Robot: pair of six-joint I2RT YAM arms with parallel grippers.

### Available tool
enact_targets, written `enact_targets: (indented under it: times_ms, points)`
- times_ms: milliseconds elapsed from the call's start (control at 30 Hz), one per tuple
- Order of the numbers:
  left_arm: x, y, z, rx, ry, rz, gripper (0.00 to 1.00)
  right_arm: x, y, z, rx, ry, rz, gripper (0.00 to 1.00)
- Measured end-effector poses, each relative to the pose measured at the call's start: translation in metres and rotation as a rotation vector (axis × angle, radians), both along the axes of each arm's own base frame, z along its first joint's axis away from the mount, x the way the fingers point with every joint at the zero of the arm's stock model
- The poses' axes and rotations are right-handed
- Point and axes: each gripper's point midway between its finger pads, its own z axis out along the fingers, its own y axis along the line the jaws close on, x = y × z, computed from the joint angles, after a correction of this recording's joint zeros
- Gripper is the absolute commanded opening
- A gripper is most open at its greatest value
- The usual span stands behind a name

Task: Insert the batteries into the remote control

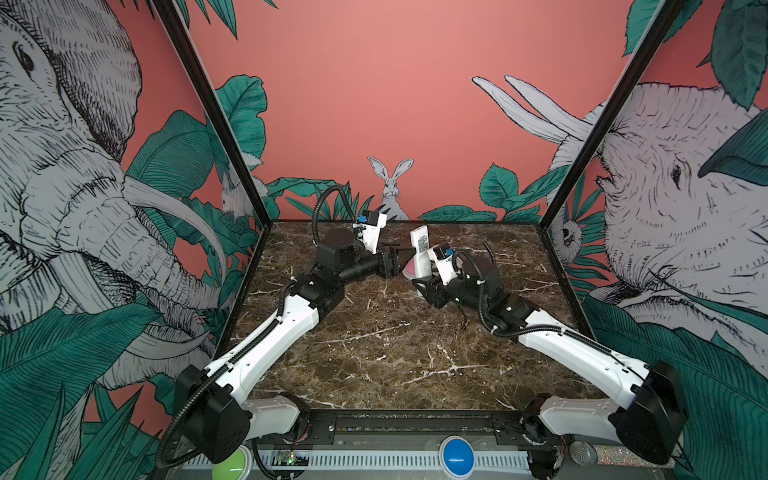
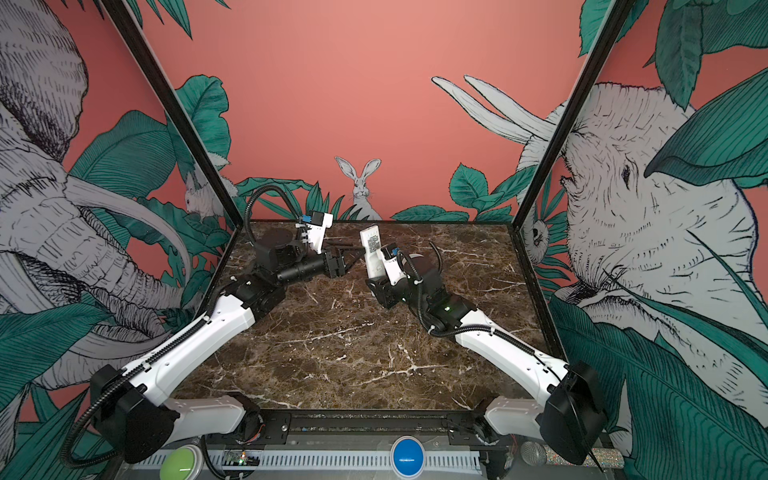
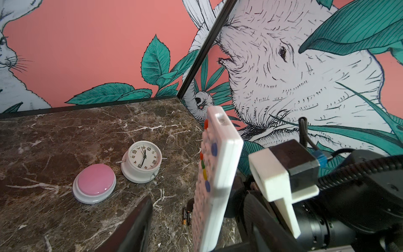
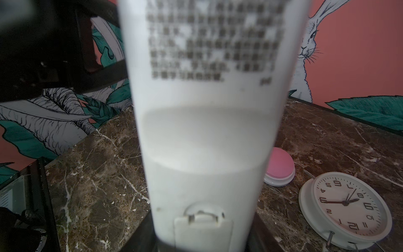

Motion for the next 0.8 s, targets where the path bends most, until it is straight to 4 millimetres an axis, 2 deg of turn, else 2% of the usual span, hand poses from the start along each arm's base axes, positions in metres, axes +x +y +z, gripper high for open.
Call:
enact_targets:
  times_ms: [167, 433, 800]
  points:
    - [0.001, -0.007, 0.000, -0.005, -0.001, -0.007, 0.63, 0.001, 0.002, -0.005, -0.019, 0.010, -0.008, 0.00]
    - [0.008, -0.008, -0.002, -0.012, 0.003, 0.027, 0.56, 0.000, 0.004, -0.005, -0.019, 0.007, -0.012, 0.00]
    - [0.018, -0.016, -0.009, -0.027, 0.023, 0.041, 0.51, 0.000, 0.012, -0.008, -0.010, 0.010, -0.013, 0.00]
